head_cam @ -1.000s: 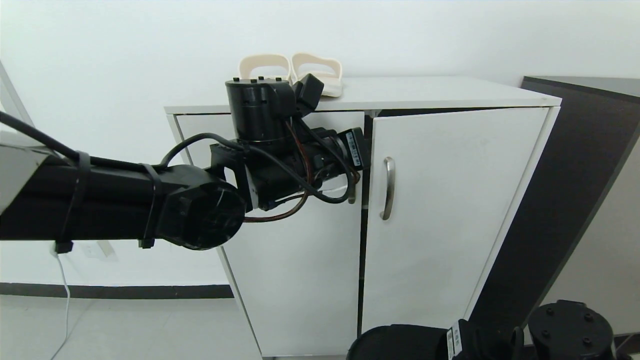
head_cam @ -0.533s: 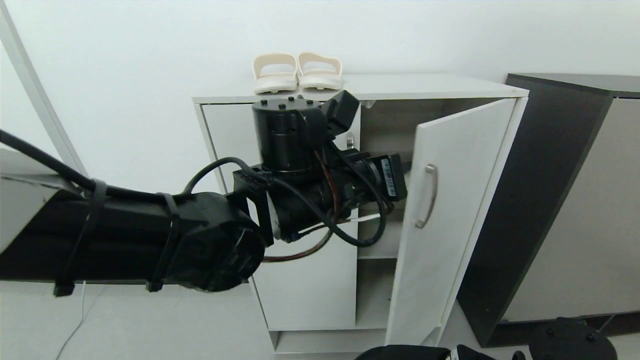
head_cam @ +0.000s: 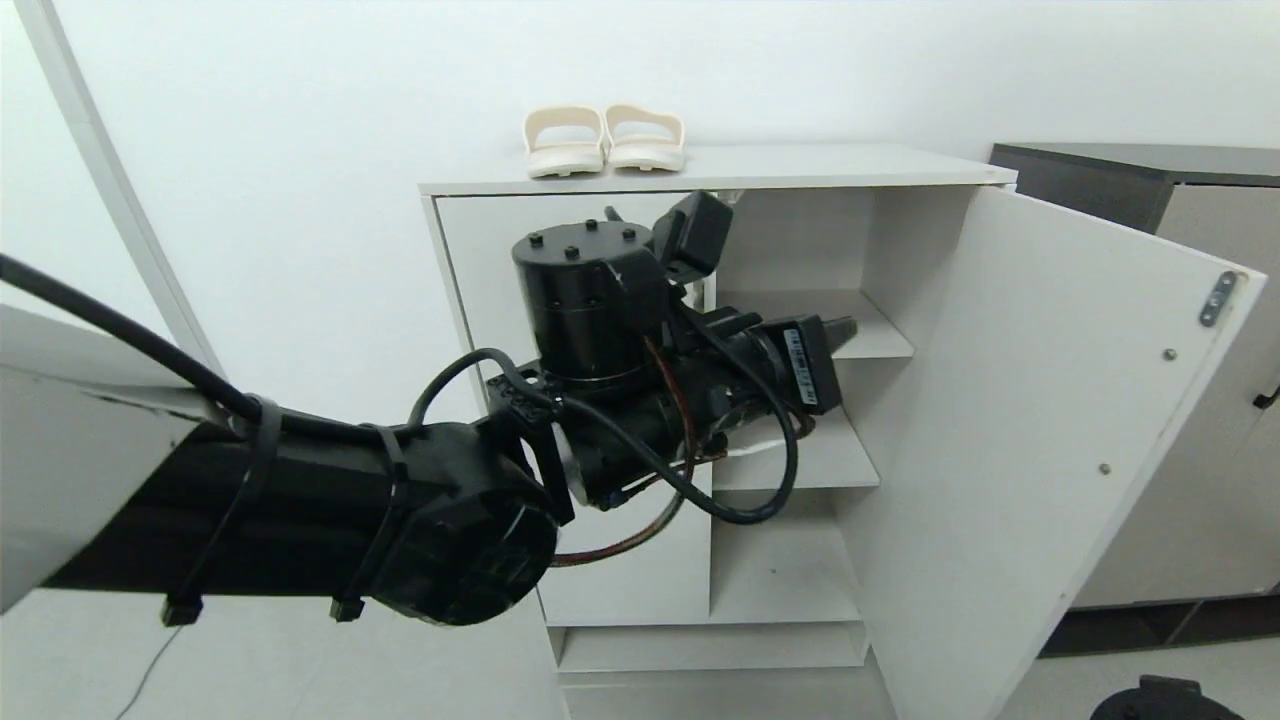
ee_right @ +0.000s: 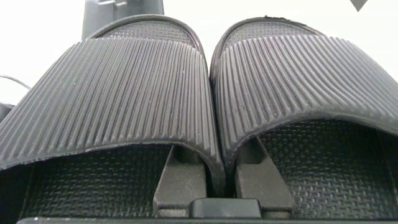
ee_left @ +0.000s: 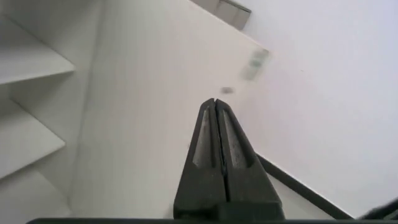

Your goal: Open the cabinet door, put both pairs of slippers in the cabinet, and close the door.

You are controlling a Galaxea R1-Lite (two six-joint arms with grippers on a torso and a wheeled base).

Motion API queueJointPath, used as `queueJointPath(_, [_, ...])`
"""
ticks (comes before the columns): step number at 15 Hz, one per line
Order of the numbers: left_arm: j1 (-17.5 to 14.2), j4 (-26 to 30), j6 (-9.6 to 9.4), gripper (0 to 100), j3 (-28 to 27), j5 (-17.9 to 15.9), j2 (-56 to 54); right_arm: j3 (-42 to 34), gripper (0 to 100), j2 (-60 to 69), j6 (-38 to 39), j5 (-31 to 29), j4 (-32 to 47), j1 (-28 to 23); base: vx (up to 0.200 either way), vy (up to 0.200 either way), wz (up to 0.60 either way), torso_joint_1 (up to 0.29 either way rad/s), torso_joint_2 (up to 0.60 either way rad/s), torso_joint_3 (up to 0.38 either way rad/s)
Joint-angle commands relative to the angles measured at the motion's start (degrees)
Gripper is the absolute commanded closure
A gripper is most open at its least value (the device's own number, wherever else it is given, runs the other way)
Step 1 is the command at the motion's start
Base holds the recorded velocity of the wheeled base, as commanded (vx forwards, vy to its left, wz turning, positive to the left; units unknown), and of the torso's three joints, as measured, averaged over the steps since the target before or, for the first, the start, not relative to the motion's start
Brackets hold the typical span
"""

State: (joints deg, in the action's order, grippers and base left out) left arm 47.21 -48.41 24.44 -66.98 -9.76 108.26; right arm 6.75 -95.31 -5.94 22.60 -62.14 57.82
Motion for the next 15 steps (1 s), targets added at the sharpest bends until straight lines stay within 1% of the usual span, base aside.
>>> queueJointPath(1, [-3.0,-0.1,0.34,100,1.8,0.0,-2.3,0.1,100,-1.3,0.0,0.1,-0.1,-0.9,0.000,0.000,0.00,0.000,0.00,0.000])
queueJointPath(2, [-4.0,0.0,0.34,100,2.3,0.0,-3.5,0.3,100,-1.5,0.0,0.1,0.0,-1.5,0.000,0.000,0.00,0.000,0.00,0.000])
queueJointPath(3, [-6.9,0.5,0.26,100,4.7,0.1,-7.5,1.3,100,-2.6,0.1,-0.3,-0.5,-4.7,0.000,0.000,0.00,0.000,0.00,0.000])
queueJointPath(4, [-9.3,0.9,0.26,100,7.2,0.1,-11.3,2.6,100,-3.7,0.2,-0.8,-1.3,-6.9,0.000,0.000,0.00,0.000,0.00,0.000])
queueJointPath(5, [-10.7,1.4,0.26,100,9.1,0.1,-13.7,3.4,100,-4.3,0.4,-1.5,-1.8,-8.6,0.000,0.000,0.00,0.000,0.00,0.000])
queueJointPath(6, [-13.7,2.8,0.08,100,15.5,0.1,-20.3,5.1,100,-5.9,1.8,-6.3,-2.9,-13.2,0.000,0.000,0.00,0.000,0.00,0.000])
queueJointPath(7, [-17.5,4.0,-0.18,100,22.0,0.1,-27.3,7.3,100,-7.9,5.9,-10.9,-3.9,-15.7,0.000,0.000,0.00,0.000,0.00,0.000])
queueJointPath(8, [-21.5,6.1,-0.54,100,27.3,0.4,-34.8,9.7,100,-9.5,9.9,-15.6,-4.4,-16.0,0.000,0.000,0.00,0.000,0.00,0.000])
queueJointPath(9, [-24.6,9.3,-1.59,100,31.3,0.8,-41.7,12.3,100,-11.5,11.9,-20.4,-4.3,-16.0,0.000,0.000,0.00,0.000,0.00,0.000])
queueJointPath(10, [-28.6,15.0,-2.82,100,34.8,1.2,-49.9,16.3,100,-14.4,12.8,-25.0,-4.3,-16.1,0.000,0.000,0.00,0.000,0.00,0.000])
queueJointPath(12, [-34.7,29.0,-5.37,100,38.5,3.6,-64.5,21.3,100,-18.4,14.3,-31.9,-4.3,-16.3,0.000,0.000,0.00,0.000,0.00,0.000])
queueJointPath(13, [-36.3,33.1,-5.63,100,39.0,4.7,-68.6,21.9,100,-19.0,14.5,-33.2,-4.3,-16.3,0.000,0.000,0.00,0.000,0.00,0.000])
queueJointPath(14, [-38.9,42.2,-5.99,100,40.2,7.0,-77.7,22.0,100,-19.5,14.5,-34.6,-4.3,-16.3,0.000,0.000,0.00,0.000,0.00,0.000])
queueJointPath(15, [-40.0,46.6,-7.04,100,40.8,9.3,-81.8,21.9,100,-19.5,14.5,-34.6,-4.3,-16.3,0.000,0.000,0.00,0.000,0.00,0.000])
